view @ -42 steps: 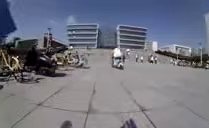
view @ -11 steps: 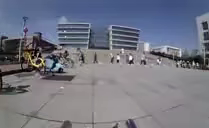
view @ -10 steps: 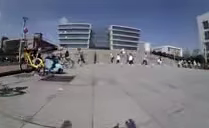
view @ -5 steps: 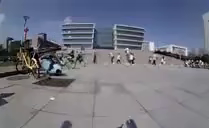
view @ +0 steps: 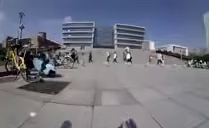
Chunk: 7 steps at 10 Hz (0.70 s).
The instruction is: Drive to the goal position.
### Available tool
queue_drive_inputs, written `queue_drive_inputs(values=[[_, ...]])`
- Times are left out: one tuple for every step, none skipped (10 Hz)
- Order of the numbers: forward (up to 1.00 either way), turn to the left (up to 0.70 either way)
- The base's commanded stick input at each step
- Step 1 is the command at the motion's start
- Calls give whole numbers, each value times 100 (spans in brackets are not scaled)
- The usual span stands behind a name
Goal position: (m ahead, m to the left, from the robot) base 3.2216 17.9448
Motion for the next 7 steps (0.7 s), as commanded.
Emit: queue_drive_inputs(values=[[100, -34], [100, 0], [100, 0], [100, 0], [100, 0], [100, 0], [0, 0]])
